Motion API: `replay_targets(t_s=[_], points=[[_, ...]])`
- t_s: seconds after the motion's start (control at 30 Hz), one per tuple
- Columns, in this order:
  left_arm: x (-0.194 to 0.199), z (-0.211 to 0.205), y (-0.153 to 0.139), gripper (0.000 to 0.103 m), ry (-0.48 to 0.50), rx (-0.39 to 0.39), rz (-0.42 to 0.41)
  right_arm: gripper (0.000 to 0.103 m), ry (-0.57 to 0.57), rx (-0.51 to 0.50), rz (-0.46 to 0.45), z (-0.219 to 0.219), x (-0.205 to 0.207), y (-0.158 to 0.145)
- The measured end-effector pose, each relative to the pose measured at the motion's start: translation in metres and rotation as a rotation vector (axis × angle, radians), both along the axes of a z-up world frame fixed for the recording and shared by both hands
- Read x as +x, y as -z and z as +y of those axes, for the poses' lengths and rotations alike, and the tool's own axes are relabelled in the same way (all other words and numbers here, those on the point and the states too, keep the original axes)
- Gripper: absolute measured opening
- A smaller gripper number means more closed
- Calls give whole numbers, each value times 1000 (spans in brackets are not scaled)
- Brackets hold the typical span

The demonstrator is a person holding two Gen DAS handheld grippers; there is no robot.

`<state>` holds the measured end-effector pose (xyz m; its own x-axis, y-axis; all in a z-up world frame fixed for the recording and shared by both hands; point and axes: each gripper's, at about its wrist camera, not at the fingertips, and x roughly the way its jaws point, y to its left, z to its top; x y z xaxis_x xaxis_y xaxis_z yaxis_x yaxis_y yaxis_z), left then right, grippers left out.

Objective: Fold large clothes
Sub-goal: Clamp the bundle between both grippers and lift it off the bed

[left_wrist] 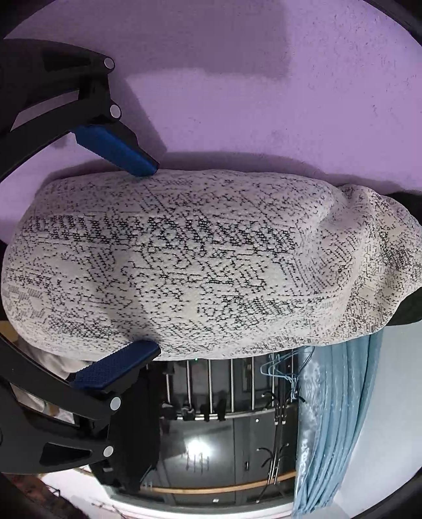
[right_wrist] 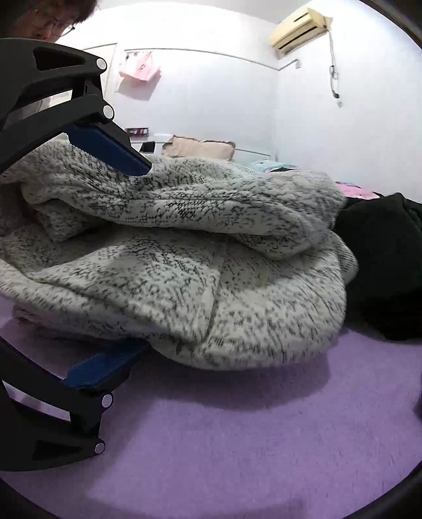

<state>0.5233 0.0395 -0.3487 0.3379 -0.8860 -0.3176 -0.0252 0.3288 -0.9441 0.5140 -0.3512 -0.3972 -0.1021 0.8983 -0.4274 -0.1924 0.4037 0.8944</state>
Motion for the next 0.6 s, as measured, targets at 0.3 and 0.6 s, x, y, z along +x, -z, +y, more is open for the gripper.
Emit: replay_targets(t_s=[0.3,0.6], points=[[10,-6,0,98,22,-15,13,98,-88,-57,-13,47,23,3],[21,-9,8,98,44,-56,34,98,-79,27,17,56,29,12]])
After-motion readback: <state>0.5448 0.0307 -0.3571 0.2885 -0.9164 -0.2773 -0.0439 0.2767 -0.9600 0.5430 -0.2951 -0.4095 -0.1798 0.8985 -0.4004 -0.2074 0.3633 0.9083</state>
